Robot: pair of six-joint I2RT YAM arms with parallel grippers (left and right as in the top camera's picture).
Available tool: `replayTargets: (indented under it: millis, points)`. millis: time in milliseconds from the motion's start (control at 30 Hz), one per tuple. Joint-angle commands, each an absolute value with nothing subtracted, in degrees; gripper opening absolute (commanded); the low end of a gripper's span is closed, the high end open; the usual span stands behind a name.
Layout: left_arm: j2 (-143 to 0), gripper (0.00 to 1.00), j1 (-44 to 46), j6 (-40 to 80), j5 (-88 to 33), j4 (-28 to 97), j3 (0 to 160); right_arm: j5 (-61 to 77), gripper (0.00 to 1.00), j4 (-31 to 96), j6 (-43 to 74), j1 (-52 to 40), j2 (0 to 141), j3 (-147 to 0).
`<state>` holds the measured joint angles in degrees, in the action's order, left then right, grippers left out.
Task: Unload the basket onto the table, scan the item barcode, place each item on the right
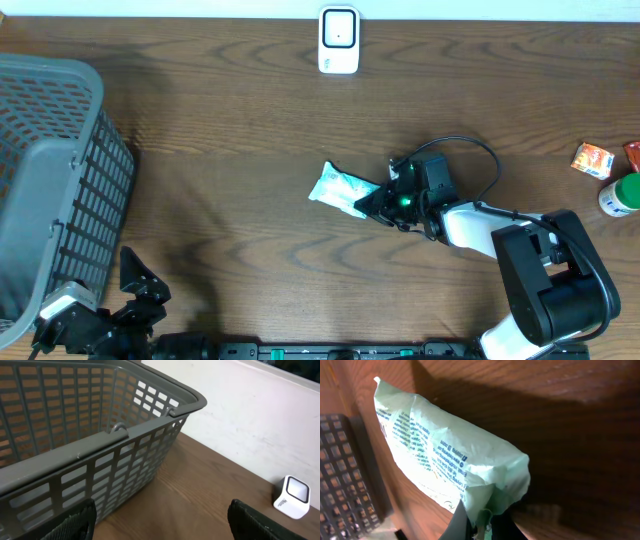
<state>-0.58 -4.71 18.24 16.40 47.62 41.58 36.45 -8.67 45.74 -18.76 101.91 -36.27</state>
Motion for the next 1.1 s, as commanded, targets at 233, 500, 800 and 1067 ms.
replayTargets:
  millis: [233, 500, 800, 1067]
  points:
    - [-0.14, 0.84, -4.40, 18.76, 16.08, 47.57, 41.45, 41.56, 0.01, -5.50, 31.22, -19.16, 83.11, -33.30]
    - [-0.14, 0.84, -4.43, 18.76, 16.08, 47.57, 41.45, 45.52, 0.01, 3.03, 31.07, -19.16, 61.87, -33.30]
    - [-0.14, 0.84, -4.43, 18.76, 16.08, 47.57, 41.45, 45.95, 0.01, 11.84, 26.89, -19.16, 52.71, -33.30]
    - [-0.14, 0.84, -4.43, 18.74, 16.08, 47.57, 41.45, 44.64, 0.01, 14.20, 26.04, -19.16, 55.96, -33.30]
